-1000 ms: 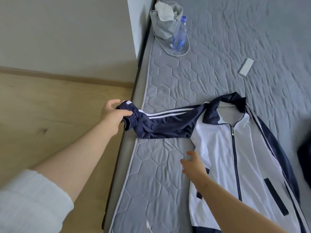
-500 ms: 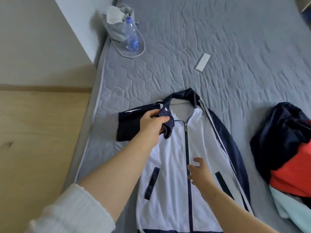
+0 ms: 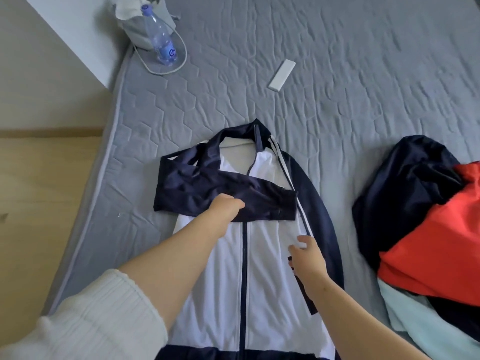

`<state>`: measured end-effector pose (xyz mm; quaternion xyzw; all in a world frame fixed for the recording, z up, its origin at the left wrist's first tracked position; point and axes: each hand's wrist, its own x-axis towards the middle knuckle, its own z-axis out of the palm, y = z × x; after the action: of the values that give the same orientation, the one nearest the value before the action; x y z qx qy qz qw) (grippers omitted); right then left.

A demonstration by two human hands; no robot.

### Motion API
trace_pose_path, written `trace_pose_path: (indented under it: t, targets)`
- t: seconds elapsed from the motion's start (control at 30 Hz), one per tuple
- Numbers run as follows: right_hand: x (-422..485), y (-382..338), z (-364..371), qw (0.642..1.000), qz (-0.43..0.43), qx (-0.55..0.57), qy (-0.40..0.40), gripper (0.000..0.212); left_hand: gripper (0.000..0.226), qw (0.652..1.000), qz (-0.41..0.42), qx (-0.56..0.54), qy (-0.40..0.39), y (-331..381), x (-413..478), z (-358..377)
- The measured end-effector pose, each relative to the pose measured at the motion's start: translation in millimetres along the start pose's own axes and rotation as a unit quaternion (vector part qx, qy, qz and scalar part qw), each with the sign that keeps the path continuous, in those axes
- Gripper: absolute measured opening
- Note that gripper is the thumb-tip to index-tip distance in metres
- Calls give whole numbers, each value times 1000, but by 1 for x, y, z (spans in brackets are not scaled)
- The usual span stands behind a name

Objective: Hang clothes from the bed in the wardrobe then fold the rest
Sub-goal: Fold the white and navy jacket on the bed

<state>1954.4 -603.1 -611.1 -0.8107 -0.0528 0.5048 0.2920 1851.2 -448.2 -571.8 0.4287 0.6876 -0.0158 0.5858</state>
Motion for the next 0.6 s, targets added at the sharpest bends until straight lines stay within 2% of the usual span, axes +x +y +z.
trace_pose_path:
  t: [0.03,0.07,0.13,0.2,0.23,0.27,0.33,0.37,0.4,0.47,0.53,0.6]
  targets:
    - [2,-2,-1,1000,-11,-8,-3,39,11,1000,9,21,22,0,2,-3]
    - [5,-4,-2,1000,-23,-20,-7,39,11,998,27,42,44,-1,5,-5]
    - [13,-3,-4,998,-37,-55,-18,42,31,993,35,89,75,-13,18,-6]
    - [23,6,-3,992,-37,-116,-43,49,26,987,14,132,90,-30,26,-3]
    - [29,14,-2,984,-38,-163,-58,54,15,988,-3,130,85,-39,30,-2]
    - [34,22,0,973,-41,-214,-71,59,15,989,-18,123,79,-48,34,0]
    - [44,33,6,956,-47,-273,-92,65,46,990,-20,115,79,-66,48,4]
    - [50,37,9,950,-54,-291,-98,66,52,987,-2,135,86,-72,55,5]
    - [56,38,13,941,-73,-319,-89,65,53,980,22,168,102,-76,62,6]
    - [66,35,23,916,-146,-373,2,54,48,960,80,222,150,-82,77,7]
    - [77,20,34,909,-216,-341,105,41,40,935,150,249,203,-79,93,4]
    - [92,-7,47,916,-261,-278,124,36,35,920,205,238,233,-65,110,-3]
